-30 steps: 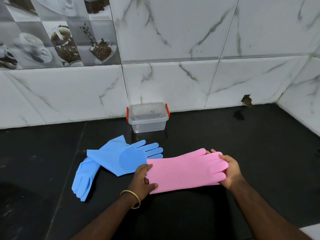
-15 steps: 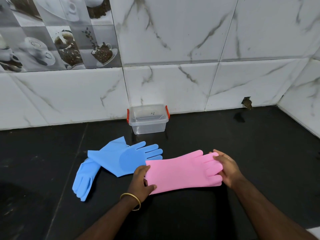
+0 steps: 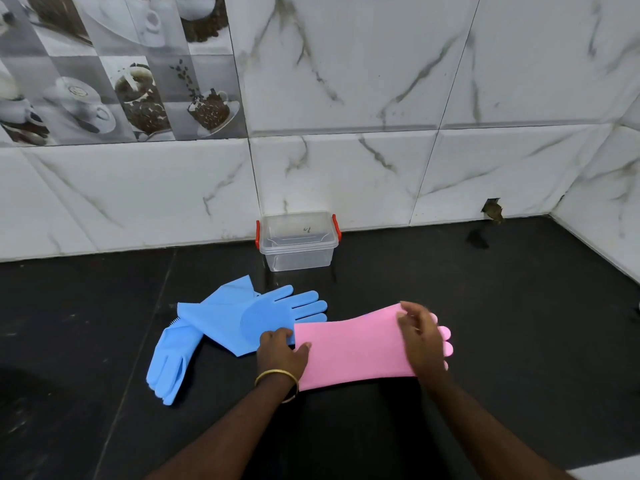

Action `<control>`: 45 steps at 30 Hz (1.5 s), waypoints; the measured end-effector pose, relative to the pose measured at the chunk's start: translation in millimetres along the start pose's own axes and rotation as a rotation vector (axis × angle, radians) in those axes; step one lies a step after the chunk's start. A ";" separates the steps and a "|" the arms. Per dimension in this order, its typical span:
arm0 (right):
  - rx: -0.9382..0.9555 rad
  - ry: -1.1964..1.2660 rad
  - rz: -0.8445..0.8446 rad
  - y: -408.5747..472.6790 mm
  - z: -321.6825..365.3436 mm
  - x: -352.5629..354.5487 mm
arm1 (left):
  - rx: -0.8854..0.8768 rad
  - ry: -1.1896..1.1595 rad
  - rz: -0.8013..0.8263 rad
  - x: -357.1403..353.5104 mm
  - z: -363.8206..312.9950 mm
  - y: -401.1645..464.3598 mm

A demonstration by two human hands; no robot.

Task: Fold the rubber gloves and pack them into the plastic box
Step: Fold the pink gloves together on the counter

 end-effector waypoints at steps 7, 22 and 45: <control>-0.030 -0.053 0.382 -49.6 11.5 -85.2 | -0.003 -0.009 0.030 4.1 -7.5 18.0; -0.341 0.231 0.282 -33.8 -13.3 -84.1 | -0.124 -0.137 0.275 -6.3 -58.1 -0.5; 0.002 -0.234 0.649 48.2 -31.7 18.2 | 0.288 -0.194 0.525 -116.2 -156.2 -30.8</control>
Point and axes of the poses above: each hand's wrist, its own y-axis towards the middle knuckle, its own x-axis out of the back of the hand, z = x × y, the point moved 4 cm from there along y, towards the middle knuckle, and after that the axes turned 13 degrees about -z, right-handed, at the moved point
